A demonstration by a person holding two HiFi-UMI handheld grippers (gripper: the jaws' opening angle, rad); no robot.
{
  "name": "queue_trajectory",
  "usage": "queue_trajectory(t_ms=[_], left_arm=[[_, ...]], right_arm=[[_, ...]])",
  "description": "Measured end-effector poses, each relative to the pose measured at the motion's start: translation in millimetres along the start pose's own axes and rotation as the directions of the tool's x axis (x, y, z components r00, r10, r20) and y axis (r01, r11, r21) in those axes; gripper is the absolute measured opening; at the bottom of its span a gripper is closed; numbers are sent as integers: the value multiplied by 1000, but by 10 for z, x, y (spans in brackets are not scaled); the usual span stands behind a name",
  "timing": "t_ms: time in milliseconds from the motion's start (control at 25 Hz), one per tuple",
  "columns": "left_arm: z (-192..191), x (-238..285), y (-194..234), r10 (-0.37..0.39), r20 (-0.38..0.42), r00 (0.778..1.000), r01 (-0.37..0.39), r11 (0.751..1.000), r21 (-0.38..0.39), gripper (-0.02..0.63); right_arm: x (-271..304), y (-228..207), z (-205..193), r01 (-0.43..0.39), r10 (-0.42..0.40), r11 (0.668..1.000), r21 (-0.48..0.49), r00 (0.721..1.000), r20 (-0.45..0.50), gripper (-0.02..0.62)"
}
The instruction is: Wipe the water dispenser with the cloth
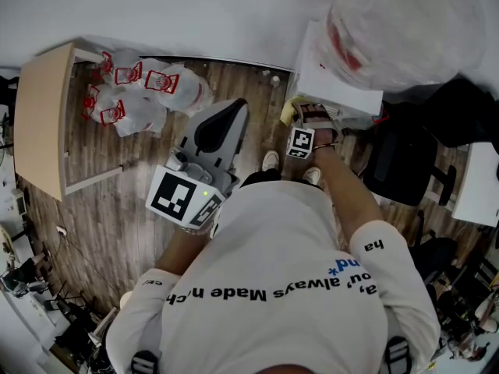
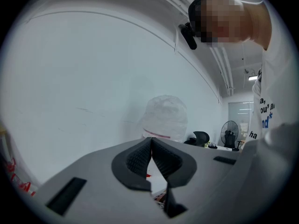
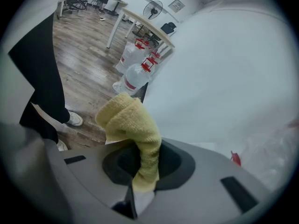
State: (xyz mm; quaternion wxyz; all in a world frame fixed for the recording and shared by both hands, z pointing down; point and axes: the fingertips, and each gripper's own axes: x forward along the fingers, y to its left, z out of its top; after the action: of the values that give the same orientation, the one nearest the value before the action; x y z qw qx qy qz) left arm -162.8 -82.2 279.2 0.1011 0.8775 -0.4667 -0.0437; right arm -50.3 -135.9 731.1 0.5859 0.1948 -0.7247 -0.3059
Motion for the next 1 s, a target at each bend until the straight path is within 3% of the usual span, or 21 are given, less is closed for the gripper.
queue_trajectory(t_ms=[1000], left_arm=[[-29,259,-410,-52,-7,999,52,999,7,20]], right_arm=[[-174,6,-835,22,-18,999,40,994,-107,60]])
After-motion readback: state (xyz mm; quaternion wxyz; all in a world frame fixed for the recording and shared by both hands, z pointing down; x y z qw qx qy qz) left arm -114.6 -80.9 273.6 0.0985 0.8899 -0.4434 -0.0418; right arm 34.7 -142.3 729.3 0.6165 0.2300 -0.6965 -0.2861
